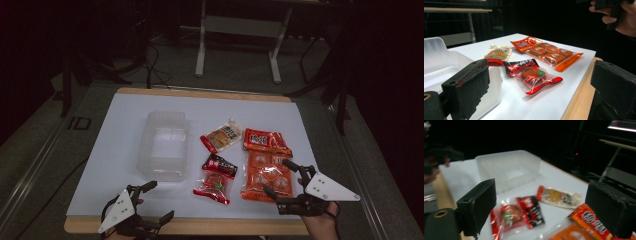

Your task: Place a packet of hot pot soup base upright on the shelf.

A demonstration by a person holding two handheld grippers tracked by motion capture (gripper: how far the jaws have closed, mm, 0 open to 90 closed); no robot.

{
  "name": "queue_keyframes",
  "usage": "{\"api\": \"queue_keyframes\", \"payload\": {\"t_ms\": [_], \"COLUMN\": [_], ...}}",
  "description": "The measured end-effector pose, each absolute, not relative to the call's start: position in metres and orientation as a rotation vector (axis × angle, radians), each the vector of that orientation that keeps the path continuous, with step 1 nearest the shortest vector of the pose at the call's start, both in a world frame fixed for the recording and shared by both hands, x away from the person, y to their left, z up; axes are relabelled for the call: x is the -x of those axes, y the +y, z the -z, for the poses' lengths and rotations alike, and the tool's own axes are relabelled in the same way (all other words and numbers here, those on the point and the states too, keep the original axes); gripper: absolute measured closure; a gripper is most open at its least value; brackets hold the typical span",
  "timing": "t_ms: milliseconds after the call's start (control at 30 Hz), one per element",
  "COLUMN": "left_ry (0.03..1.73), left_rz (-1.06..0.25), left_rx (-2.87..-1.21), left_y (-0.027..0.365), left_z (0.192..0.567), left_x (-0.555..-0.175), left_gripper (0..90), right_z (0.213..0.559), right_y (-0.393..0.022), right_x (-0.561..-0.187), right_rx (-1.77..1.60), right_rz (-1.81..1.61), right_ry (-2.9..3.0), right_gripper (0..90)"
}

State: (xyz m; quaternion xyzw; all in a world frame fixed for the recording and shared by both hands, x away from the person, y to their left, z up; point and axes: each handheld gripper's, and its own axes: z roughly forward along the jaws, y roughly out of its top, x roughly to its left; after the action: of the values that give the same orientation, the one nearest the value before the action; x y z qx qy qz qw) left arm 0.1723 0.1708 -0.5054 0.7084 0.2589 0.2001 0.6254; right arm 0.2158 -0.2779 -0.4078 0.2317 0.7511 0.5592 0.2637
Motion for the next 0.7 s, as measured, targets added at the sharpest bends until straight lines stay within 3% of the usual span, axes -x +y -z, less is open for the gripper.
{"api": "queue_keyframes", "payload": {"t_ms": [267, 700], "left_ry": [0.594, 0.589], "left_rz": [-0.457, -0.450], "left_rx": [-1.629, -1.632], "left_y": [0.170, 0.169], "left_z": [0.506, 0.507], "left_x": [-0.173, -0.173], "left_gripper": [2.5, 2.5], "right_z": [0.385, 0.383], "right_y": [-0.287, -0.301], "right_x": [-0.243, -0.298], "right_rx": [-0.688, -0.800], "right_rz": [-1.494, -1.389], "right_ry": [1.964, 1.933], "right_gripper": [9.9, 10.1]}}
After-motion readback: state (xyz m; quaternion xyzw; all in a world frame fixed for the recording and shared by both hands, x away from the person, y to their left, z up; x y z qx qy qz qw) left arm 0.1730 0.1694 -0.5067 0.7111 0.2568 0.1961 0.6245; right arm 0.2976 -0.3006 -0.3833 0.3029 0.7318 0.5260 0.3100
